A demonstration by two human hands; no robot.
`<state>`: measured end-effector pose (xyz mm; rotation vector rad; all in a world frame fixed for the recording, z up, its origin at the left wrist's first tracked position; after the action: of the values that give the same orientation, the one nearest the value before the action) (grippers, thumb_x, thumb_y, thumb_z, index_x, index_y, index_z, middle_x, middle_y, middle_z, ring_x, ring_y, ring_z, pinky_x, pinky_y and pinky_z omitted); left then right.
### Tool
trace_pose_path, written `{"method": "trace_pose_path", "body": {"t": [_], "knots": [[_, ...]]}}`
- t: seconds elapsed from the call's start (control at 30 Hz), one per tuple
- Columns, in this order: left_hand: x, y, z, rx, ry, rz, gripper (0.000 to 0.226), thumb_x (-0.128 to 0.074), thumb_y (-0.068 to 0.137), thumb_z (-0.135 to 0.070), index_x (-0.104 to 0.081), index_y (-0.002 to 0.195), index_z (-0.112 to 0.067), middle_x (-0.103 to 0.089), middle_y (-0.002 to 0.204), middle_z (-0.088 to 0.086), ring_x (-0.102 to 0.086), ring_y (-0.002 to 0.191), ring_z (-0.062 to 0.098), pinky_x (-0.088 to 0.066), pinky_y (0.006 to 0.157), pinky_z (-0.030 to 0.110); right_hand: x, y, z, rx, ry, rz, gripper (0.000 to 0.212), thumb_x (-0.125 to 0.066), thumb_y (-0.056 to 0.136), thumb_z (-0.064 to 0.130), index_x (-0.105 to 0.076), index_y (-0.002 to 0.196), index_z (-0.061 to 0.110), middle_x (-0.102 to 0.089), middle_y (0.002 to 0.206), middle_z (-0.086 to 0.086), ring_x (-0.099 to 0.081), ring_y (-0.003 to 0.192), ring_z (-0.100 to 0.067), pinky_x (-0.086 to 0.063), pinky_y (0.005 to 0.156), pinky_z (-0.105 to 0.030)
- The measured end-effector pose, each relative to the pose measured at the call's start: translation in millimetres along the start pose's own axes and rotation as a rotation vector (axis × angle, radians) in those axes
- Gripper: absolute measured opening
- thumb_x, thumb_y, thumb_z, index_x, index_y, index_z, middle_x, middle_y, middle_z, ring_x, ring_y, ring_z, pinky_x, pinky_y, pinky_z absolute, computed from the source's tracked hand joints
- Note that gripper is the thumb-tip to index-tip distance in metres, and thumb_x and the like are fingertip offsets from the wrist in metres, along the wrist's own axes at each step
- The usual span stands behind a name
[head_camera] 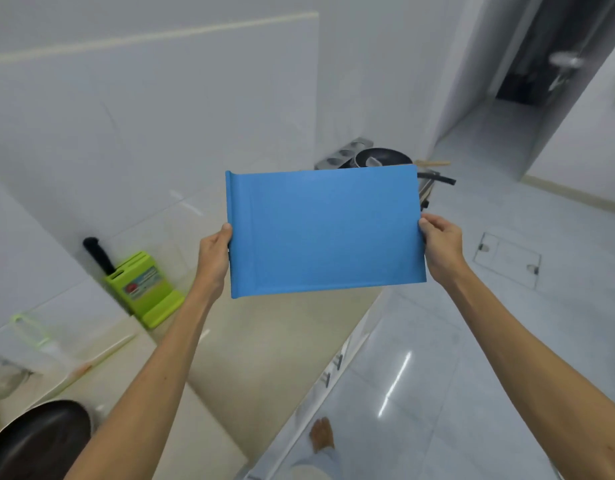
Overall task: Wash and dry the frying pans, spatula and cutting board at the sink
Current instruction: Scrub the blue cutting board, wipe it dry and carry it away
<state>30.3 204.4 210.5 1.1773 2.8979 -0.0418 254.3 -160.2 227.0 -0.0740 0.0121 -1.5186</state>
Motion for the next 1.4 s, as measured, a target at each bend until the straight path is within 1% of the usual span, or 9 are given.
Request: {"method": "trace_pose_path", "body": {"t": [0.23, 0.4, 0.73, 0.83, 1.03, 1.1, 1.2, 1.33, 1.4], "knots": [[-53, 105, -6, 0.016, 0.048, -0.025, 0.037, -0.049, 0.105, -0.034, -0.074, 0.092, -0.009, -0.075, 0.095, 0.001, -0.068, 0.088, 0.017, -0.055, 0.083, 0.039, -50, 160, 15, -0.021, -0.087, 0.088, 0.021, -0.053, 0.102, 0.013, -0.071, 0.112, 0.009, -0.073, 0.113, -0.006, -0.067, 0.095, -0.017, -0.056, 0.09, -0.039], [-62, 162, -14, -0.011, 0.121, -0.076, 0.037, -0.047, 0.106, -0.028, -0.075, 0.094, -0.007, -0.076, 0.088, -0.003, -0.068, 0.076, 0.013, -0.052, 0.064, 0.024, -106, 243, 8, -0.091, -0.074, 0.183, 0.023, -0.052, 0.102, 0.017, -0.073, 0.112, 0.017, -0.074, 0.113, -0.001, -0.067, 0.1, -0.018, -0.055, 0.087, -0.042], [-51, 224, 8, 0.071, 0.129, -0.496, 0.036, -0.05, 0.105, -0.023, -0.073, 0.096, 0.002, -0.075, 0.085, 0.0, -0.068, 0.07, 0.01, -0.056, 0.059, 0.024, -291, 388, -10, -0.08, -0.181, 0.585, 0.023, -0.052, 0.098, 0.01, -0.071, 0.111, 0.008, -0.074, 0.112, -0.007, -0.069, 0.1, -0.023, -0.056, 0.093, -0.043], [-53, 224, 18, 0.126, 0.115, -0.619, 0.033, -0.053, 0.103, -0.022, -0.073, 0.094, 0.002, -0.075, 0.084, -0.001, -0.069, 0.067, 0.011, -0.056, 0.057, 0.025, -334, 412, -23, -0.085, -0.227, 0.699, 0.025, -0.052, 0.097, 0.011, -0.071, 0.113, 0.008, -0.073, 0.109, -0.003, -0.068, 0.085, -0.015, -0.057, 0.075, -0.033], [-65, 227, 44, 0.197, 0.141, -0.718, 0.022, -0.056, 0.102, -0.019, -0.076, 0.096, -0.011, -0.077, 0.096, -0.002, -0.072, 0.074, 0.019, -0.06, 0.062, 0.032, -383, 450, -49, -0.065, -0.301, 0.822, 0.021, -0.057, 0.097, 0.01, -0.072, 0.111, 0.012, -0.075, 0.107, -0.004, -0.071, 0.098, -0.022, -0.058, 0.093, -0.044], [-70, 233, 54, 0.224, 0.164, -0.726, 0.022, -0.056, 0.101, -0.015, -0.075, 0.092, -0.014, -0.077, 0.092, -0.007, -0.074, 0.075, 0.019, -0.061, 0.064, 0.031, -389, 459, -59, -0.038, -0.349, 0.822, 0.022, -0.056, 0.097, 0.009, -0.071, 0.113, 0.009, -0.074, 0.105, -0.004, -0.07, 0.096, -0.024, -0.06, 0.09, -0.038], [-73, 251, 72, 0.265, 0.235, -0.685, 0.021, -0.056, 0.1, -0.013, -0.076, 0.092, -0.011, -0.078, 0.091, -0.004, -0.076, 0.078, 0.021, -0.061, 0.069, 0.032, -395, 471, -68, 0.048, -0.47, 0.807, 0.021, -0.057, 0.097, 0.008, -0.07, 0.112, 0.013, -0.069, 0.102, 0.0, -0.063, 0.09, -0.017, -0.052, 0.068, -0.013], [-62, 283, 103, 0.369, 0.396, -0.667, 0.024, -0.056, 0.097, -0.014, -0.075, 0.105, -0.003, -0.076, 0.1, 0.005, -0.076, 0.077, 0.022, -0.062, 0.073, 0.038, -417, 492, -102, 0.023, -0.598, 0.843, 0.02, -0.059, 0.088, 0.001, -0.066, 0.082, 0.018, -0.072, 0.094, -0.004, -0.069, 0.087, -0.026, -0.06, 0.084, -0.045], [-59, 300, 120, 0.421, 0.45, -0.651, 0.025, -0.054, 0.095, -0.014, -0.075, 0.104, -0.004, -0.076, 0.099, 0.004, -0.076, 0.074, 0.022, -0.062, 0.07, 0.039, -429, 501, -122, 0.01, -0.667, 0.852, 0.029, -0.056, 0.083, -0.002, -0.067, 0.073, 0.023, -0.072, 0.088, -0.006, -0.072, 0.089, -0.032, -0.061, 0.083, -0.051]]}}
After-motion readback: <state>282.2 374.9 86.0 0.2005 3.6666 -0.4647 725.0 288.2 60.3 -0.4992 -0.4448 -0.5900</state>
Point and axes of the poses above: each hand's wrist, its own y-axis towards the middle knuckle, its own x-axis out of the back of the hand, z = x × y, the point moved 6 cm from there along y, towards the middle knuckle
